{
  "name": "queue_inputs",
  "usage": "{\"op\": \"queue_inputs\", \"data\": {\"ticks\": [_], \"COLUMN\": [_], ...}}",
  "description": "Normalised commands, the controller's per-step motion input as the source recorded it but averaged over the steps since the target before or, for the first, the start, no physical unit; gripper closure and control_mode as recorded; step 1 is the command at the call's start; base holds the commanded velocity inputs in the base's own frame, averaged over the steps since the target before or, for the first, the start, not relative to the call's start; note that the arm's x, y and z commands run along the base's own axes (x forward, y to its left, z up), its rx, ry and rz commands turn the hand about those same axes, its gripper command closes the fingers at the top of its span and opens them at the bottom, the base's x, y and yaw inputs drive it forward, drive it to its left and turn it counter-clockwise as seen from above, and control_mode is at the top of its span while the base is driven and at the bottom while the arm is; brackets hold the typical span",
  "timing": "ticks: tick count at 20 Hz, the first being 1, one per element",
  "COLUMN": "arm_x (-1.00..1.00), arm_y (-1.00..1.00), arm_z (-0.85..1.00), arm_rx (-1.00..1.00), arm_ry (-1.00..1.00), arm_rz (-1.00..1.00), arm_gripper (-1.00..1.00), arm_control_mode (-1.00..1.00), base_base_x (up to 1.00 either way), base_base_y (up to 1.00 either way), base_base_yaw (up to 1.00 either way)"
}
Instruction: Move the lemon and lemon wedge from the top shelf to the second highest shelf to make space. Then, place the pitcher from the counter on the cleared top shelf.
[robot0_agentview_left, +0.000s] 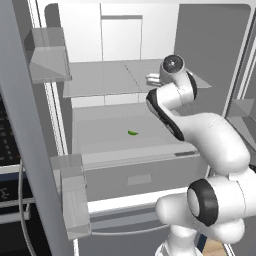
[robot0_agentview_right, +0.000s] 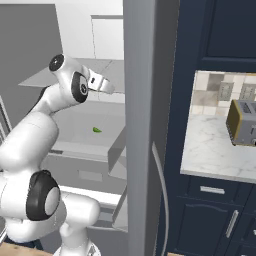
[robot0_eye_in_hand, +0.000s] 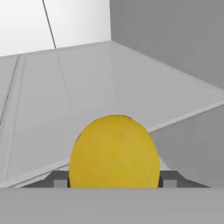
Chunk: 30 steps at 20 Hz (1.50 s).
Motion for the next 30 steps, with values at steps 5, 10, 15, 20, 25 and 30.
{"op": "queue_inputs", "data": {"ticks": [5,10,15,20,25,30], "arm_x": [-1.0,-0.97,-0.46,0.08,0.43,0.55], "arm_y": [0.0,0.0,0.0,0.0,0.0,0.0], "arm_z": [-0.4,-0.83,-0.99,-0.74,-0.26,-0.01], "arm_rx": [0.0,-0.01,-0.01,-0.02,0.0,0.0], "arm_ry": [0.03,0.11,0.12,0.15,0.07,0.0], "arm_rz": [0.07,0.12,0.1,0.07,0.05,0.0], "arm_gripper": [1.0,1.0,1.0,1.0,1.0,1.0], "arm_control_mode": [-1.0,-1.0,-1.0,-1.0,-1.0,-1.0], "base_base_x": [0.0,0.0,0.0,0.0,0.0,0.0], "base_base_y": [0.0,0.0,0.0,0.0,0.0,0.0], "base_base_yaw": [0.0,0.0,0.0,0.0,0.0,0.0]}}
